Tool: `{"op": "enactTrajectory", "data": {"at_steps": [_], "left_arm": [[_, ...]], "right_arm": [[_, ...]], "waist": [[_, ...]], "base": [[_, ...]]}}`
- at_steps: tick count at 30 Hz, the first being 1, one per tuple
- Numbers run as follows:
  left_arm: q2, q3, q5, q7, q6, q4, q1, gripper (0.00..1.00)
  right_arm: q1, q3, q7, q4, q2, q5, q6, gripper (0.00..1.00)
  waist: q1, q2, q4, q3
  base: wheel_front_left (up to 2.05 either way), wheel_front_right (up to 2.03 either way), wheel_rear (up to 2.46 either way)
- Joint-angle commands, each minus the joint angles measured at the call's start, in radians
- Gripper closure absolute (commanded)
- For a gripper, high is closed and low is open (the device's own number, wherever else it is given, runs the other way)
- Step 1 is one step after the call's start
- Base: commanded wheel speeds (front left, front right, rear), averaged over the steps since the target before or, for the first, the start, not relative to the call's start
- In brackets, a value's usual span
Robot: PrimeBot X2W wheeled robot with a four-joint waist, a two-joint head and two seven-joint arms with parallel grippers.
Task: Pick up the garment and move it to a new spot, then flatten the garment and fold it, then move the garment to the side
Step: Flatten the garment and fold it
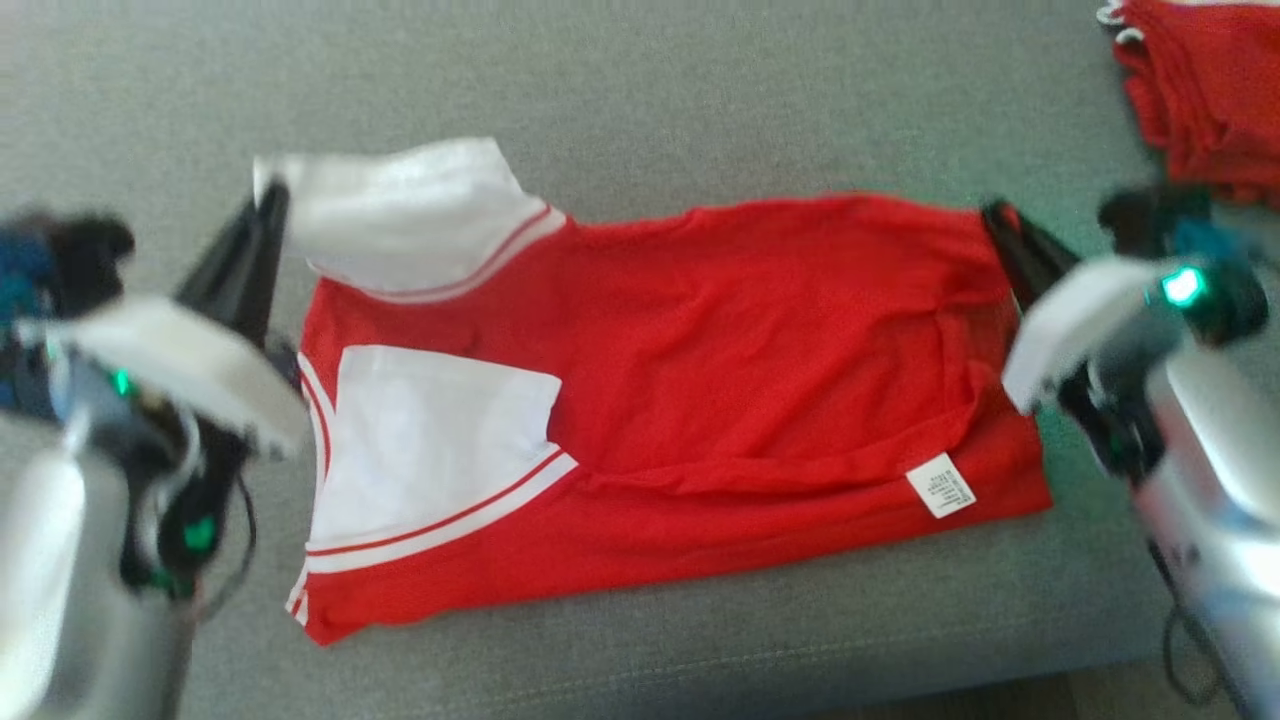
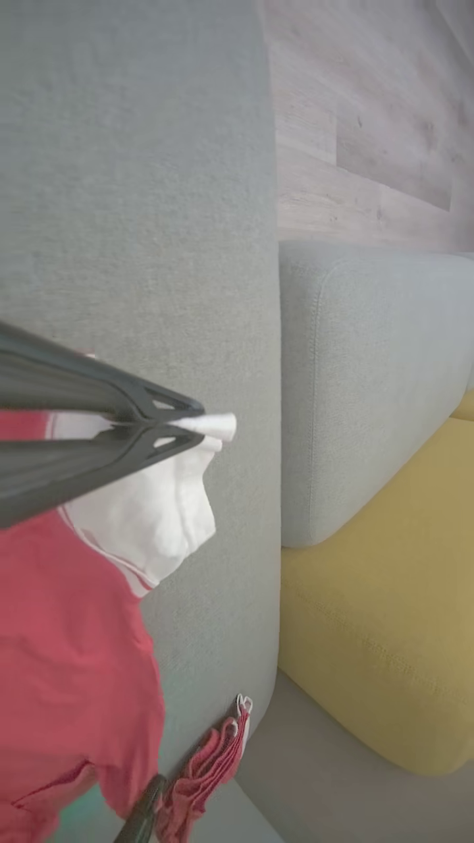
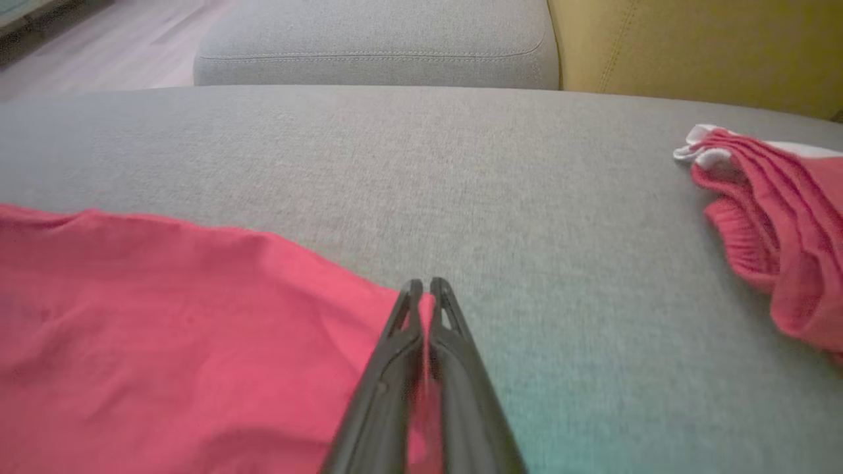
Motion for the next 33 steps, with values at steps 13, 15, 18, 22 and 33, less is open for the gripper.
{"op": "enactTrajectory", "data": {"at_steps": [13,15,18,22,33], "left_arm": [[-0.092,0.064,-0.070,-0.110,0.106,-0.234,0.432,1.00],[-0.106,0.059,-0.078,-0.124,0.107,-0.226,0.467,1.00],[-0.127,0.047,-0.089,-0.141,0.103,-0.209,0.500,1.00],[-0.144,0.016,-0.096,-0.147,0.087,-0.162,0.513,1.00],[-0.153,0.038,-0.111,-0.221,0.072,-0.107,0.558,0.00]], "right_arm": [[0.394,-0.227,0.040,-0.360,0.010,-0.056,-0.001,1.00],[0.426,-0.251,0.060,-0.393,0.023,-0.068,-0.001,1.00],[0.465,-0.284,0.087,-0.430,0.036,-0.084,-0.001,1.00],[0.498,-0.315,0.113,-0.459,0.057,-0.102,-0.001,1.00],[0.606,-0.428,0.105,-0.520,0.113,-0.132,-0.001,0.00]], "waist": [[0.0000,0.0000,0.024,-0.085],[0.0000,0.0000,0.025,-0.087],[0.0000,0.0000,0.030,-0.088],[0.0000,0.0000,0.036,-0.087],[0.0000,0.0000,0.036,-0.127]], "base": [[0.00,0.00,0.00],[0.00,0.00,0.00],[0.00,0.00,0.00],[0.00,0.00,0.00],[0.00,0.00,0.00]]}}
